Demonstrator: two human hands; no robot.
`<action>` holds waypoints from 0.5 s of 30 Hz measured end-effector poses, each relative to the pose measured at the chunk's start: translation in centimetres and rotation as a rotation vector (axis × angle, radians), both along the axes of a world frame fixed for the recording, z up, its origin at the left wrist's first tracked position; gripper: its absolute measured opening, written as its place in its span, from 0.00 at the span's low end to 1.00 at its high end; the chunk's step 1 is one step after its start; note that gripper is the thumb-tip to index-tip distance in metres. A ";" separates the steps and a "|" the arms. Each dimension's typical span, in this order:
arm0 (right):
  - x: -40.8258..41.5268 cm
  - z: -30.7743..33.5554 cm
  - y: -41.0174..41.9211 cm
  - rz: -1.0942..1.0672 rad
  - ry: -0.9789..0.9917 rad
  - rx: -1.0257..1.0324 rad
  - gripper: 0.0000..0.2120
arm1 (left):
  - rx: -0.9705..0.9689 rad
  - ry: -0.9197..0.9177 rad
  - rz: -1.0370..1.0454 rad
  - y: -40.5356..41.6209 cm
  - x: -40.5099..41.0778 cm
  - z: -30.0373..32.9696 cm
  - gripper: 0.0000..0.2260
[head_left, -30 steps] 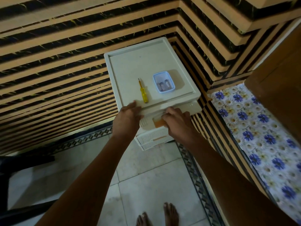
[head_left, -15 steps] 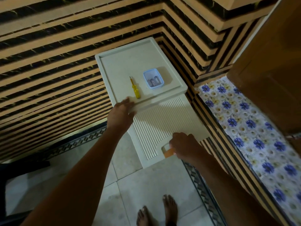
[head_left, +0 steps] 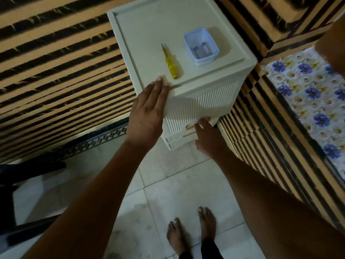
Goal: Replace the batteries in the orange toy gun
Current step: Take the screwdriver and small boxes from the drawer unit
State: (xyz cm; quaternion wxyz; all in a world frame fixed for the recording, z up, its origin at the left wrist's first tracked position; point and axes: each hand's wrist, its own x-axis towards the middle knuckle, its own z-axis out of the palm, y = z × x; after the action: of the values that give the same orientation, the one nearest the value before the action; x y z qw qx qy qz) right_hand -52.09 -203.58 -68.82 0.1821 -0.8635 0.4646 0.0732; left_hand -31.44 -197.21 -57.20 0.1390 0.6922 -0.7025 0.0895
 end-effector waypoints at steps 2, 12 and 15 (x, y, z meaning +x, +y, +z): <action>0.9 -0.9 -0.6 -0.206 -0.242 0.054 0.25 | -0.040 -0.001 0.009 -0.2 0.0 -0.4 0.33; 6.3 -1.3 -2.3 -0.875 -0.544 0.267 0.73 | -0.127 -0.042 0.037 -0.3 0.3 -1.4 0.33; 7.3 -1.8 -3.0 -0.955 -0.766 0.357 0.69 | -0.127 -0.063 0.032 -0.2 0.7 -1.6 0.32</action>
State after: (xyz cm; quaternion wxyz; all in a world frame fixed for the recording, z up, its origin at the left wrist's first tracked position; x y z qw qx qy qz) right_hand -44.83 -206.60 -70.57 0.4890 -0.4827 0.6809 -0.2536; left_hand -30.70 -197.42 -58.78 0.1592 0.6899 -0.6883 0.1580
